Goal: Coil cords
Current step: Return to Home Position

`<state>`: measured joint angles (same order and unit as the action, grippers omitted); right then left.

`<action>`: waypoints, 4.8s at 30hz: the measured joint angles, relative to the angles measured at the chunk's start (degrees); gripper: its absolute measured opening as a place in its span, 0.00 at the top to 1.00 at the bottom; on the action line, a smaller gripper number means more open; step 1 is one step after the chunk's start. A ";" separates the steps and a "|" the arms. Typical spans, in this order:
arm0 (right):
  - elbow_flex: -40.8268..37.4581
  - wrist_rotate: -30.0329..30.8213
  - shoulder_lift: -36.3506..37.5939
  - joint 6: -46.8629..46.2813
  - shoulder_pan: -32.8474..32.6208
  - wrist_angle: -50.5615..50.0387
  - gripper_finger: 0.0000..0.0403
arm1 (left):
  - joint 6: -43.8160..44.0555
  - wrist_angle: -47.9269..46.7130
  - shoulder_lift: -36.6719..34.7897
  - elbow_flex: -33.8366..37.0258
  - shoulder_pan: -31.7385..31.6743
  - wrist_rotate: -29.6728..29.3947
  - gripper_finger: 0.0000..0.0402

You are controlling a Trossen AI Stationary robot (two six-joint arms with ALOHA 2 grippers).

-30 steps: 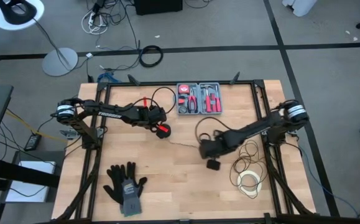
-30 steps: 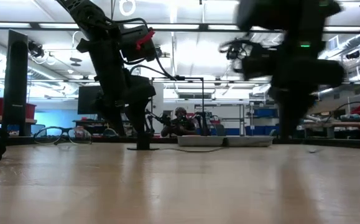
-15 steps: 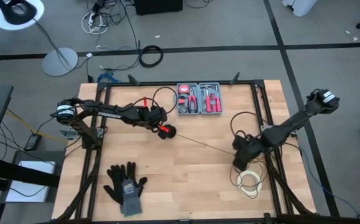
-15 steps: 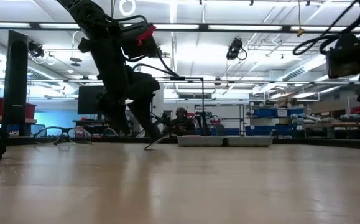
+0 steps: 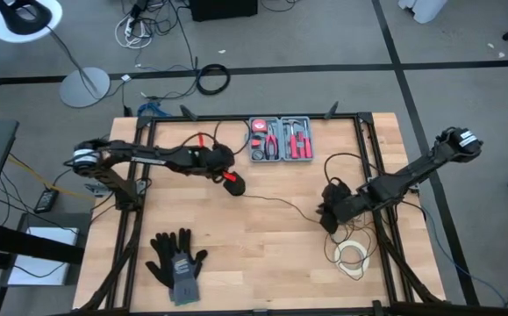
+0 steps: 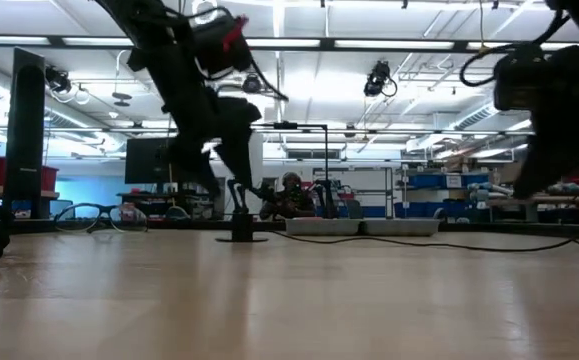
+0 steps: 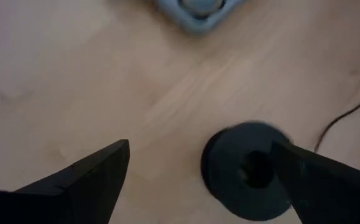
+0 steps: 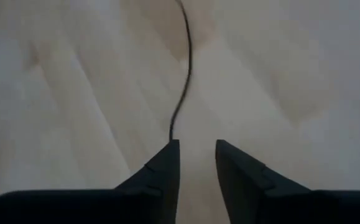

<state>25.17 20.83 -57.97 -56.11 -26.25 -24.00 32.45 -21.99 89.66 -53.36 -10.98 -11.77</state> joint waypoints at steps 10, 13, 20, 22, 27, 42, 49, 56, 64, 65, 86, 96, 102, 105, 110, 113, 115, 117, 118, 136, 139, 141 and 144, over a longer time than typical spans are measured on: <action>0.04 12.78 -3.78 22.98 3.87 27.29 0.72 | -8.30 0.02 -9.87 -0.31 0.80 -2.07 0.02; 0.11 12.75 -4.37 23.67 4.49 36.81 0.72 | -10.06 -1.11 -11.46 -0.31 2.10 -2.13 0.02; 0.09 12.58 -4.71 24.85 5.04 44.38 0.73 | -14.23 -2.02 -13.25 -0.11 6.59 -10.79 0.02; 0.13 12.54 -4.73 24.87 4.99 45.08 0.73 | -14.25 -1.54 -14.54 1.43 7.80 -14.05 0.02; 0.11 12.49 -4.74 29.51 5.30 42.25 0.72 | -14.25 7.03 -20.38 9.74 9.82 -14.24 0.02; 0.09 18.42 -3.28 25.11 8.23 16.52 0.73 | -15.83 26.46 -47.21 38.78 10.25 -5.64 0.02; 0.09 19.08 4.17 19.87 5.95 5.03 0.73 | -16.42 27.54 -57.01 44.56 10.25 -5.44 0.02; 0.09 20.17 13.88 18.25 3.45 -3.81 0.72 | -16.83 33.48 -61.38 49.43 10.32 -4.72 0.02; -3.98 22.04 21.12 15.23 1.84 -5.99 0.73 | -18.61 33.90 -65.55 51.78 10.43 -3.14 0.02; -5.06 22.06 21.90 14.58 1.71 -6.05 0.73 | -18.70 32.98 -66.62 51.77 10.48 -3.09 0.02; -10.08 21.84 38.65 17.44 0.44 -6.11 0.73 | -28.94 21.08 -89.63 51.70 12.98 1.00 0.02; -10.08 21.72 38.99 18.68 0.45 -5.36 0.73 | -27.74 24.22 -88.75 52.87 12.96 -0.35 0.02; -10.08 25.38 40.10 19.34 0.43 -5.93 0.73 | -27.72 26.27 -88.51 52.87 12.96 -0.61 0.02; -10.08 26.25 41.22 23.11 0.45 -5.51 0.73 | -27.72 26.70 -88.49 52.87 12.96 -0.65 0.02; -10.08 24.92 45.11 31.98 0.60 -1.70 0.73 | -27.70 26.73 -88.48 52.89 12.96 -0.68 0.02; -10.33 24.42 47.99 35.13 1.61 -1.22 0.73 | -27.71 26.78 -88.49 52.89 12.96 -0.65 0.02; -11.62 23.96 50.23 35.84 2.89 -1.17 0.73 | -27.70 26.77 -88.49 52.89 12.96 -0.65 0.02; -13.39 22.30 52.53 36.26 4.50 -1.08 0.73 | -27.70 26.79 -88.49 52.89 12.96 -0.65 0.02; -14.23 20.78 53.72 36.39 5.39 -0.91 0.73 | -27.70 26.79 -88.49 52.89 12.96 -0.65 0.02; -17.25 -5.63 57.78 44.79 27.41 6.35 0.73 | -27.67 26.87 -88.49 52.92 12.96 -0.63 0.02; -17.25 -11.85 57.76 45.74 30.56 7.63 0.73 | -27.67 26.83 -88.49 52.92 12.96 -0.63 0.02; -17.25 -14.09 57.78 46.17 32.35 8.14 0.73 | -27.67 26.83 -88.49 52.92 12.94 -0.63 0.02; -17.38 -15.27 57.76 46.77 34.20 8.21 0.73 | -27.67 26.83 -88.49 52.92 12.95 -0.63 0.02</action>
<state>7.79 5.56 -0.21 -9.34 7.95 -15.79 4.78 4.84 1.17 -0.45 1.97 -12.40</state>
